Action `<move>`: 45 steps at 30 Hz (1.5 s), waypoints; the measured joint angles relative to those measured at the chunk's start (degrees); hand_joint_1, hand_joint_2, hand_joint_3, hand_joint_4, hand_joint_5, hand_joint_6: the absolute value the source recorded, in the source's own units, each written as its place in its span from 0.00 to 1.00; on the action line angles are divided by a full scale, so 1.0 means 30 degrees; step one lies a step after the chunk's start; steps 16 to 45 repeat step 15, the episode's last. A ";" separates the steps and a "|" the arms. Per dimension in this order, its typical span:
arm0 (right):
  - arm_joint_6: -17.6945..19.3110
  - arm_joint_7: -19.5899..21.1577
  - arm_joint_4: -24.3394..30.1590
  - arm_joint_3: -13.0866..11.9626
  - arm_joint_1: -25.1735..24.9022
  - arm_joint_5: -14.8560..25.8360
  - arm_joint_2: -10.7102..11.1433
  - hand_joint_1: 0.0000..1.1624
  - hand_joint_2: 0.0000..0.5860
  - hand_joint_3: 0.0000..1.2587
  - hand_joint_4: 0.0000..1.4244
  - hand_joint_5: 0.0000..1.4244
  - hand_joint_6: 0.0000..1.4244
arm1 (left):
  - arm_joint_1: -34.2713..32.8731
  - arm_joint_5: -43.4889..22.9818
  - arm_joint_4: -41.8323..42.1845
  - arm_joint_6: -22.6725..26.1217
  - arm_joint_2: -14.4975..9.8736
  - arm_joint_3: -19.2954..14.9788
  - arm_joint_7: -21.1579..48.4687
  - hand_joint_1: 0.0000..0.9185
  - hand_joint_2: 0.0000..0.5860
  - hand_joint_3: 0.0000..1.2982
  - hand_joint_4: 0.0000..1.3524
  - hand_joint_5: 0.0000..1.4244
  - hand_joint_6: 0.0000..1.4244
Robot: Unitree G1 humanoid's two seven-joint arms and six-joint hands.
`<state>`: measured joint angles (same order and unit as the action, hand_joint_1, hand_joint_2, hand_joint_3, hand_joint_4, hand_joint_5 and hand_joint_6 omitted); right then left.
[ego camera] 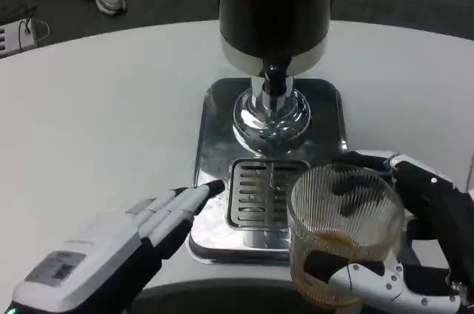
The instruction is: Grasp the cup under the faucet to collect the drink, then remove the cup.
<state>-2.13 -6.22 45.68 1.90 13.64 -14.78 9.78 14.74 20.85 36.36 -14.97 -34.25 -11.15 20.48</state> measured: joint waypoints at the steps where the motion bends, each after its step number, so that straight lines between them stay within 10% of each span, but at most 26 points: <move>1: 0.0000 -0.0016 0.0000 -0.0011 -0.0024 0.0019 0.0003 0.78 0.40 0.72 0.79 0.92 0.99 | 0.0008 0.0001 0.0038 0.0067 0.0004 0.0004 0.0043 0.00 0.12 0.00 0.00 0.00 0.02; 45: 0.0000 -0.0144 -0.0065 -0.0111 -0.0473 0.0043 -0.0004 0.78 0.40 0.72 0.79 0.92 0.99 | -0.0003 0.0010 0.0108 0.0614 0.0096 0.0046 0.0284 0.00 0.12 0.00 0.00 0.00 0.01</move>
